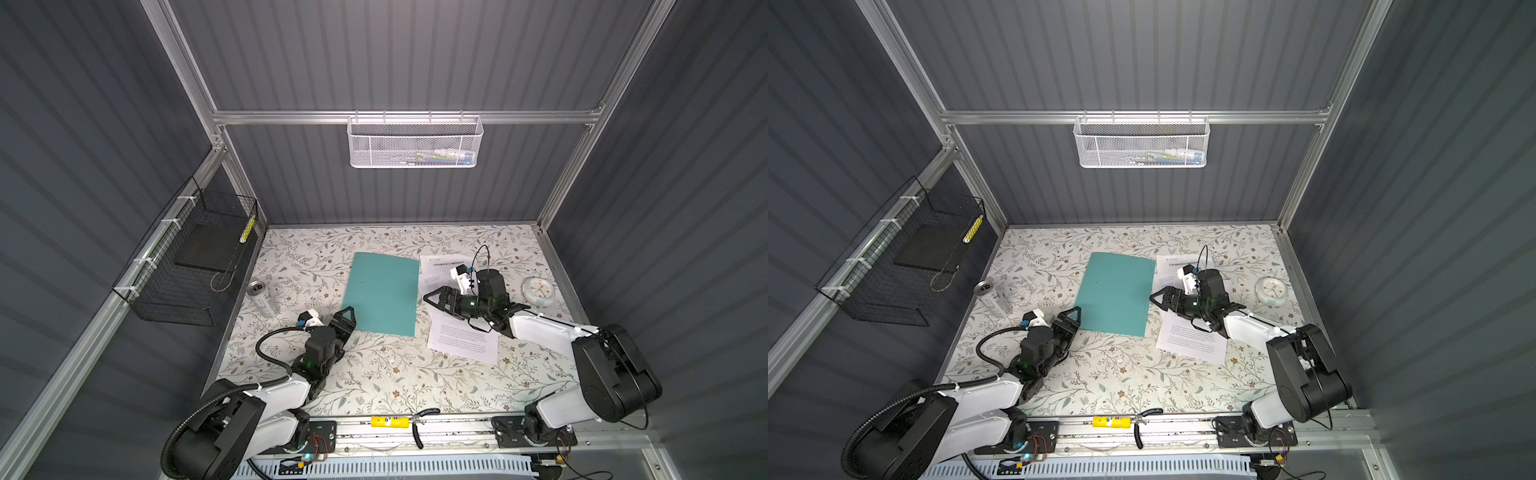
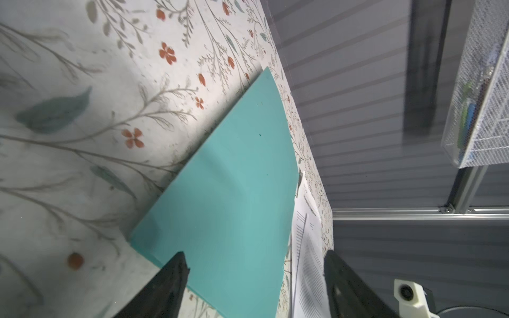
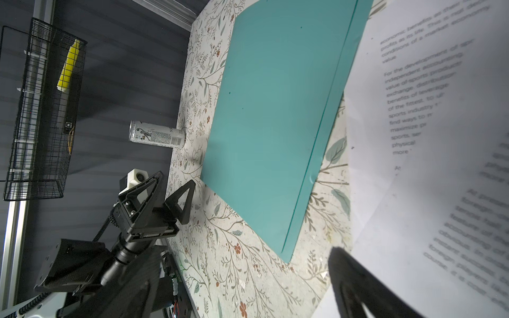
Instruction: Put the files into the folder
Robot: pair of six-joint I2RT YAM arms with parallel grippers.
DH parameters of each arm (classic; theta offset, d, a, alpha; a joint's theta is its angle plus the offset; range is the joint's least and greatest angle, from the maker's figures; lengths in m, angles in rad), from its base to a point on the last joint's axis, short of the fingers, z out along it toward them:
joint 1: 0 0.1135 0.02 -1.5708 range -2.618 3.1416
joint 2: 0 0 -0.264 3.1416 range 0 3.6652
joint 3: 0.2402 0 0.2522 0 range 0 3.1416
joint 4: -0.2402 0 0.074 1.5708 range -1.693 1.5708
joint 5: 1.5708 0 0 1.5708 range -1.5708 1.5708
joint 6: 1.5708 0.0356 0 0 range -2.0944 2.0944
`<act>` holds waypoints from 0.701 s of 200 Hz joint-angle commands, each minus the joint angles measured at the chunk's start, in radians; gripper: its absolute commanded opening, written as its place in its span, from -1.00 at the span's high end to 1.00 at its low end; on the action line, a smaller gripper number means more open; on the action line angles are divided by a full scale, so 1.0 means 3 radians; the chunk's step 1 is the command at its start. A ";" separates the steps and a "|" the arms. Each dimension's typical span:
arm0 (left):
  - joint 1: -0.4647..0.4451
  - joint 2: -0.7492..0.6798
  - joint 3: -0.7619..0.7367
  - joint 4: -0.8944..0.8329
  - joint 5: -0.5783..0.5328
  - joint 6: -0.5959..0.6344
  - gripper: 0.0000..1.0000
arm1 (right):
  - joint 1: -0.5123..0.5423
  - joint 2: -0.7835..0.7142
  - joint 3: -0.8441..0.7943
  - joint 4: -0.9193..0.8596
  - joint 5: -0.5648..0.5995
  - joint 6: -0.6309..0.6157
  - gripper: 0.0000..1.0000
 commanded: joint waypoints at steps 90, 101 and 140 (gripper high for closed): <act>0.0113 0.0432 0.0151 -0.0063 0.0413 0.0205 -0.56 | 0.0011 -0.0061 0.0022 0.0065 0.0056 0.0019 -0.92; 0.0122 0.0438 0.0160 -0.0045 0.0425 0.0214 -0.55 | 0.0014 -0.0068 0.0020 0.0065 0.0060 0.0019 -0.92; 0.0168 0.0524 0.0182 0.0070 0.0471 0.0224 -0.55 | 0.0012 -0.0068 0.0026 0.0065 0.0063 0.0018 -0.92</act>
